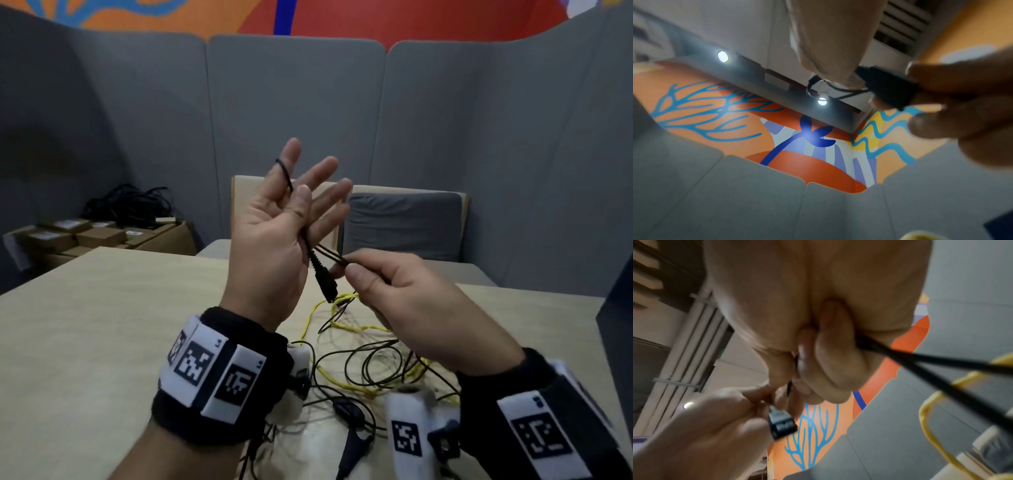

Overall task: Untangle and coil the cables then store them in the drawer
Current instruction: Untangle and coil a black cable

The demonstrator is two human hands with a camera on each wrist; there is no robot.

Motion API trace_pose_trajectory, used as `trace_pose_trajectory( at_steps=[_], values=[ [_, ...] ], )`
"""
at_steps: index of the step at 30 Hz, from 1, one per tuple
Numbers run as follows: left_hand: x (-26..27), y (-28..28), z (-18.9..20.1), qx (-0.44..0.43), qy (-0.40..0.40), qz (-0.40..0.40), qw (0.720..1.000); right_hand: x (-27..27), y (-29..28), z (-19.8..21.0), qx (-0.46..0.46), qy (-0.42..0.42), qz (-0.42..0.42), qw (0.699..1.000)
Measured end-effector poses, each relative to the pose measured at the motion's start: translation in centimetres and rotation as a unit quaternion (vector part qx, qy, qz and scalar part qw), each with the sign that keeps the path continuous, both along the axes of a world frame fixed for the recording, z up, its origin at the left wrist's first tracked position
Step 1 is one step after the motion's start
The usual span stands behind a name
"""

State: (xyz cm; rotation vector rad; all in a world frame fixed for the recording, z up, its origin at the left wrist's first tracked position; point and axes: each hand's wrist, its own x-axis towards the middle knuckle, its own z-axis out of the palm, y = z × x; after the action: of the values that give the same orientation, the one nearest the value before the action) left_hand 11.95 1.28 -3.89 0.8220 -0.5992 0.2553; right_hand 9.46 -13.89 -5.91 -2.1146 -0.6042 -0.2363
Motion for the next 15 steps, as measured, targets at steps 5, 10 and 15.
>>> trace_pose_trajectory(
  at_steps=[5,10,15],
  values=[
    [0.1,-1.1,-1.4,0.191,0.001,0.067,0.979,-0.8,-1.5,1.5,-0.11,-0.064,-0.055,0.99],
    [-0.8,-2.1,-1.8,0.335,-0.004,0.02,0.942,-1.4,-3.3,2.8,-0.077,-0.095,-0.063,0.99],
    [-1.4,-1.9,-1.6,0.392,-0.015,0.005,0.92,-1.0,-4.3,2.9,0.015,-0.129,-0.068,0.989]
  ],
)
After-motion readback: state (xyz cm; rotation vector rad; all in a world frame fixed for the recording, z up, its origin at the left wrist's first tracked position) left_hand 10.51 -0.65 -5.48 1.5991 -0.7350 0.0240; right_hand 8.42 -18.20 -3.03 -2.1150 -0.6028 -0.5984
